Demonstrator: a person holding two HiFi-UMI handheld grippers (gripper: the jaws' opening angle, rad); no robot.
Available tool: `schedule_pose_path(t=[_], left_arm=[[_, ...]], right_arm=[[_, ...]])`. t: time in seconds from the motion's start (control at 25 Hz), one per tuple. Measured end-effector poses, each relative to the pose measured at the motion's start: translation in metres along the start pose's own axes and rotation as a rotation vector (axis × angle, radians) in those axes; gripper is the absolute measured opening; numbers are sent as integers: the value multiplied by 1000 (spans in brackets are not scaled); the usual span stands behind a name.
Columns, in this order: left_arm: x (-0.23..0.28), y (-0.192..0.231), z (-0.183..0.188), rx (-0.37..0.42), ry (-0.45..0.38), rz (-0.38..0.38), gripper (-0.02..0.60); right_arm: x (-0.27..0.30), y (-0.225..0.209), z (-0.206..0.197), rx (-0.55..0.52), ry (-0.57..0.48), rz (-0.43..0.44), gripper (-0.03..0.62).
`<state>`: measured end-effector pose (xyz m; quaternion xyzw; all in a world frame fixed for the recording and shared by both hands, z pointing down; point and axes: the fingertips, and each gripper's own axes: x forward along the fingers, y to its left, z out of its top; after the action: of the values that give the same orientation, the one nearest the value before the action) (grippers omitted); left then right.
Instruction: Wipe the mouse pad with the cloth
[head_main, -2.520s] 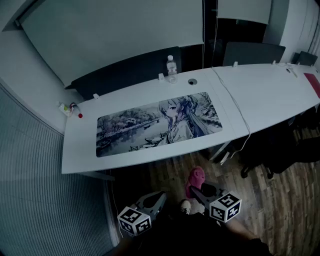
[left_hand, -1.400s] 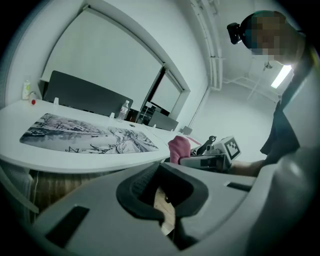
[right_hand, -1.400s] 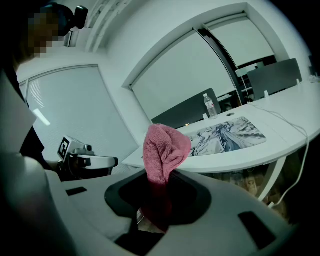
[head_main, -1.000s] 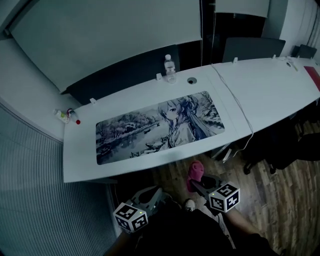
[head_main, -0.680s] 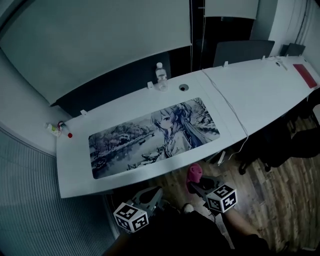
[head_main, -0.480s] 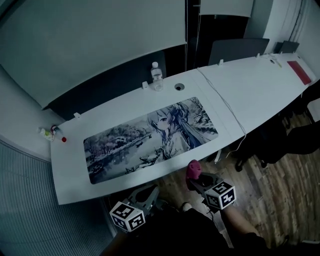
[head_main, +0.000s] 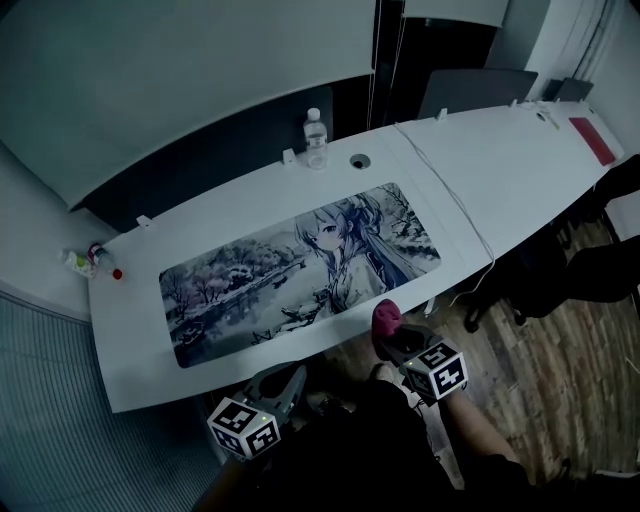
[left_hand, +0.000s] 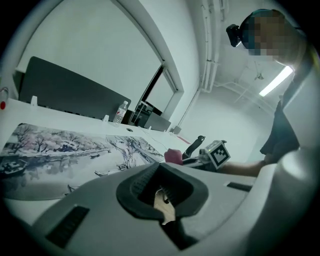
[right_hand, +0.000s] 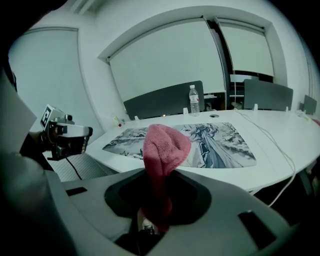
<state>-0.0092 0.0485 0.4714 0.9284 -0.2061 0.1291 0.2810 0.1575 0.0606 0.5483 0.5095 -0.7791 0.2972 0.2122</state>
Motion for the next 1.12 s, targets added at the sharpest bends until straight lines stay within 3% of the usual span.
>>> schedule_pose_path(t=[0.32, 0.6, 1.12], left_arm=[[-6, 20, 7, -39, -38, 78, 6], [23, 15, 30, -61, -66, 122, 6], [100, 18, 45, -116, -52, 147, 6]], right_arm=[[25, -27, 6, -190, 149, -12, 112], [43, -83, -4, -547, 392, -51, 112], [51, -195, -22, -829, 635, -58, 112]])
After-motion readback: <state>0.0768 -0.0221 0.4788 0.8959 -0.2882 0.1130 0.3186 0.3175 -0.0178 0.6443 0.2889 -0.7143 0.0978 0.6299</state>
